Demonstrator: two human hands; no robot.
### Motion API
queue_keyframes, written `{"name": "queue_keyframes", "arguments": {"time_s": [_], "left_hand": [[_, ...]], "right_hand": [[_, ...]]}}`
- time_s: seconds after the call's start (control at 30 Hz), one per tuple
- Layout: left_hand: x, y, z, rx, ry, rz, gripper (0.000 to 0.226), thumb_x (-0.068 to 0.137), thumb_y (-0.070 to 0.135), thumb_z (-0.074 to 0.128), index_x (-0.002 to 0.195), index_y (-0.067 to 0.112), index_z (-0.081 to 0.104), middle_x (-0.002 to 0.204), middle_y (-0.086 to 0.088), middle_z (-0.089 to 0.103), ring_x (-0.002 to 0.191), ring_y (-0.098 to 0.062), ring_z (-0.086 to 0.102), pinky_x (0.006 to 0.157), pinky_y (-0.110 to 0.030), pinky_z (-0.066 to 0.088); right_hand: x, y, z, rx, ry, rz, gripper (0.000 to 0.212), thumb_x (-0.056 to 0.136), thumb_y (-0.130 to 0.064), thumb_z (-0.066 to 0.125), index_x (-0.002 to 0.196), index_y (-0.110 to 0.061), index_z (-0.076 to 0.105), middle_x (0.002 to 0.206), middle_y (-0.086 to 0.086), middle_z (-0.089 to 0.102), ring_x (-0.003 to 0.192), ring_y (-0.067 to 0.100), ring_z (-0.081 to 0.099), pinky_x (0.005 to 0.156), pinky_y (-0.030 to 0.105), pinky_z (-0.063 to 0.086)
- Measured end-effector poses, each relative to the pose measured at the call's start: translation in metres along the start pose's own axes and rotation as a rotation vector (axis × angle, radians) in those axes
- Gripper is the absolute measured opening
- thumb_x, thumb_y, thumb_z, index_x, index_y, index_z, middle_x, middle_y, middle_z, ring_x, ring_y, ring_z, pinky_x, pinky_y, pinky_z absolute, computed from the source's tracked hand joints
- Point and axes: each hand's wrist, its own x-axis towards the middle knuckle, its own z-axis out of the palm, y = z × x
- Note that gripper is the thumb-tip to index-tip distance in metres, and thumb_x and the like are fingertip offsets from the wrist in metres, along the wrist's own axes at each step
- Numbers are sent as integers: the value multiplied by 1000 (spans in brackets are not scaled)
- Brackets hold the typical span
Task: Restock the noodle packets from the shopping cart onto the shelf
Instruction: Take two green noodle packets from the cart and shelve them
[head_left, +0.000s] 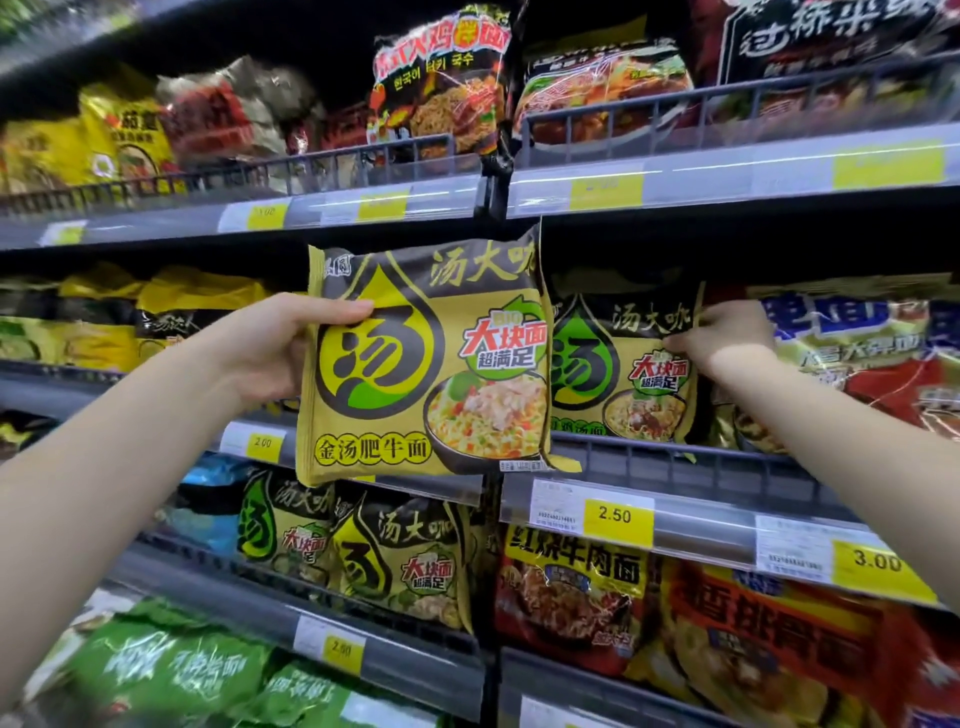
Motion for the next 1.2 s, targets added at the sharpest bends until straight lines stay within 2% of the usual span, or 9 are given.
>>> {"name": "queue_keyframes", "arguments": {"time_s": [0.13, 0.23, 0.37, 0.43, 0.5, 0.6, 0.7, 0.87, 1.2], "left_hand": [[-2, -3, 8, 27, -13, -17, 17, 50, 27, 75, 62, 15, 77, 73, -4, 74, 62, -18, 71, 50, -31, 56], [0, -3, 16, 42, -12, -28, 14, 55, 25, 71, 63, 16, 77, 75, -5, 75, 63, -18, 71, 50, -31, 56], [5, -4, 23, 49, -6, -35, 14, 61, 24, 68, 66, 14, 77, 75, -5, 75, 64, -19, 72, 52, -32, 57], [9, -5, 26, 42, -18, -32, 17, 58, 25, 70, 69, 14, 77, 78, -6, 75, 67, -19, 72, 55, -32, 58], [12, -6, 31, 32, -27, -24, 20, 60, 25, 69, 75, 14, 76, 81, -6, 75, 69, -20, 72, 57, -34, 59], [16, -8, 37, 24, -30, -16, 28, 61, 26, 69, 86, 14, 71, 83, -5, 75, 71, -20, 72, 61, -36, 60], [19, -11, 42, 12, -48, -22, 32, 62, 27, 69, 91, 14, 71, 88, -6, 75, 77, -21, 71, 71, -38, 59], [20, -14, 49, 18, -57, -22, 31, 61, 27, 70, 89, 15, 71, 90, -6, 75, 79, -22, 71, 71, -36, 59], [19, -17, 63, 0, -109, 104, 42, 95, 46, 39, 104, 16, 67, 98, -5, 74, 90, -20, 70, 74, -33, 59]], "right_hand": [[-6, -10, 2, -463, 19, -202, 20, 87, -10, 62, 102, 4, 64, 98, 23, 62, 84, 34, 56, 70, 31, 41], [-11, -12, 2, -741, 4, -277, 22, 91, -11, 57, 108, 3, 59, 105, 24, 63, 93, 38, 60, 69, 32, 39], [-13, 0, 1, -863, 139, -488, 60, 86, -10, 65, 134, 9, 35, 117, 27, 56, 103, 42, 58, 79, 42, 47], [-15, 5, -1, -800, 184, -592, 78, 84, -20, 68, 142, 11, 25, 131, 33, 46, 116, 45, 49, 94, 47, 42], [-29, 1, -6, -622, 159, -651, 60, 94, -32, 54, 137, 6, 38, 134, 29, 47, 120, 41, 47, 98, 45, 40], [-51, -13, -12, -73, -212, -370, 65, 94, -57, 35, 94, 0, 64, 94, 18, 68, 89, 33, 62, 79, 35, 48], [-65, -23, -15, 341, -629, -30, 79, 75, -74, 45, 108, -4, 62, 106, 12, 71, 93, 23, 70, 84, 33, 54], [-77, -30, -21, 450, -849, -33, 46, 65, -42, 68, 97, -10, 65, 89, 7, 76, 83, 18, 74, 77, 31, 57], [-68, -29, -33, 585, -728, 105, 28, 67, -21, 72, 93, -10, 66, 76, 5, 75, 65, 15, 72, 65, 27, 59]]}}
